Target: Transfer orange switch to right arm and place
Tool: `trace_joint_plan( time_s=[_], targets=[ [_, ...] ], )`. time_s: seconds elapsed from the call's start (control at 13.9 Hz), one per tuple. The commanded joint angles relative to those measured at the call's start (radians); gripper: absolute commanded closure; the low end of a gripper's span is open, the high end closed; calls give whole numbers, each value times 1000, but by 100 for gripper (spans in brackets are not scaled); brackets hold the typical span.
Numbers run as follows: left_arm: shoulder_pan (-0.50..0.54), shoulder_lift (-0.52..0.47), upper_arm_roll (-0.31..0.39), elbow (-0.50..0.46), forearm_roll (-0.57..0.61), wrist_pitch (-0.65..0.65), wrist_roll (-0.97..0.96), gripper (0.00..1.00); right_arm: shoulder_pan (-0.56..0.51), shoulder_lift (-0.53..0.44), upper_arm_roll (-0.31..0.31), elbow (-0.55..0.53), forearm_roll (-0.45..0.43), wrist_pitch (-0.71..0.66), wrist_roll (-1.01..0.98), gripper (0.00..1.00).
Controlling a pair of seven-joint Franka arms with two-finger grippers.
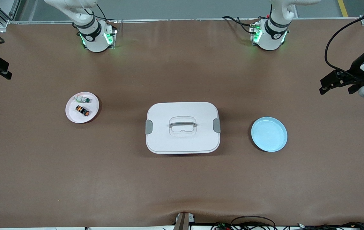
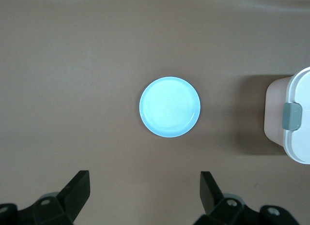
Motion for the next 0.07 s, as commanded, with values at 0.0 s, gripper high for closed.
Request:
trace_joint_plan(
  time_s=[0.0],
  targets=[
    [8,-11,-10,-4,19,-9,18,0,-4,-10,10,-3,3,1,24,0]
  ],
)
